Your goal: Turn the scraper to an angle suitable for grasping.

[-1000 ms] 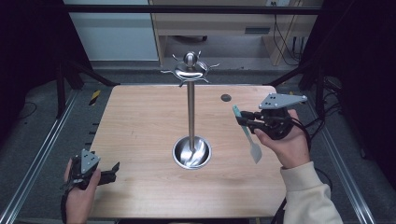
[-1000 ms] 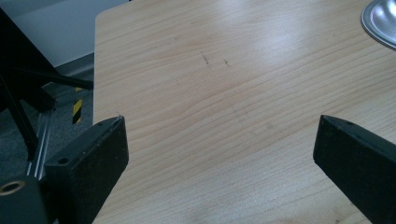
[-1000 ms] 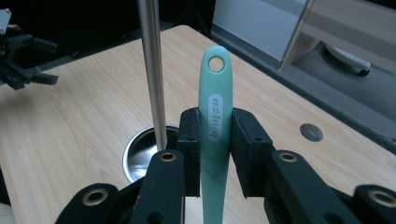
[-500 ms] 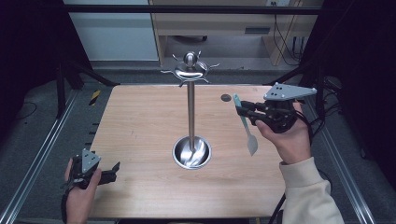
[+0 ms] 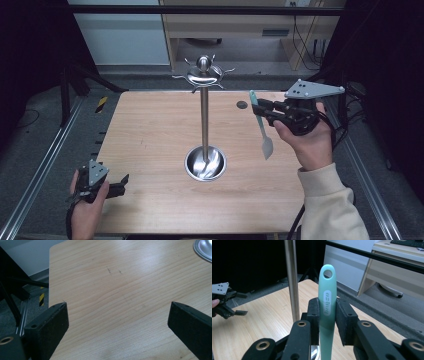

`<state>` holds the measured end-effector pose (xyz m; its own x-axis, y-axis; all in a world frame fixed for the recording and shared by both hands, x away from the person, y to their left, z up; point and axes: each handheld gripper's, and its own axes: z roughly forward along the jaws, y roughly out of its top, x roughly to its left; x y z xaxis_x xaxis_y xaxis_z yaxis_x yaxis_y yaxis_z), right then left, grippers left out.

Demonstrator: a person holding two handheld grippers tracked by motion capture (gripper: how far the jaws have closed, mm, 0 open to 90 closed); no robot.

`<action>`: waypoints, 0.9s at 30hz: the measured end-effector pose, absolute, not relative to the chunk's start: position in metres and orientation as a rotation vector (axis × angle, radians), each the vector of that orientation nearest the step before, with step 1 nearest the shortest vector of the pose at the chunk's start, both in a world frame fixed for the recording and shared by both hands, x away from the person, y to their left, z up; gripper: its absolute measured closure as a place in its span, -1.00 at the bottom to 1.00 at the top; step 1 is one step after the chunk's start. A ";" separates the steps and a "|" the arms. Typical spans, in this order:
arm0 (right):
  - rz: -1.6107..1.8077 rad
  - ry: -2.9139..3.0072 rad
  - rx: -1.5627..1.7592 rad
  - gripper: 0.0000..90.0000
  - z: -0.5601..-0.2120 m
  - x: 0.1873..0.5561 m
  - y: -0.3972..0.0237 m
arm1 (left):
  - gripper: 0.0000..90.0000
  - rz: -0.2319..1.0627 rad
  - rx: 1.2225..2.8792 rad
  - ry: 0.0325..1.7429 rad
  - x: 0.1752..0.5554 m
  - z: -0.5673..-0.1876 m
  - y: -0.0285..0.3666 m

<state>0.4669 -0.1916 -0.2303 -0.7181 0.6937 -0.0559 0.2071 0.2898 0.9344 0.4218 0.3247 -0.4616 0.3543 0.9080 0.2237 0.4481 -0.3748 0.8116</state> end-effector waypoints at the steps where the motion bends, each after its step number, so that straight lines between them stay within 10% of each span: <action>1: 1.425 2.104 0.806 0.65 -0.230 0.466 -0.192 | -0.93 0.908 1.970 1.176 0.422 -0.462 0.325; 27: 1.531 2.044 0.772 0.65 -0.219 0.456 -0.181 | -0.93 0.905 1.964 1.176 0.422 -0.461 0.325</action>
<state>0.4563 -0.1807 -0.2187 -0.7315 0.6809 -0.0361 0.1569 0.2195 0.9629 0.4218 0.3254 -0.4610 0.3543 0.9087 0.2210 0.4466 -0.3720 0.8137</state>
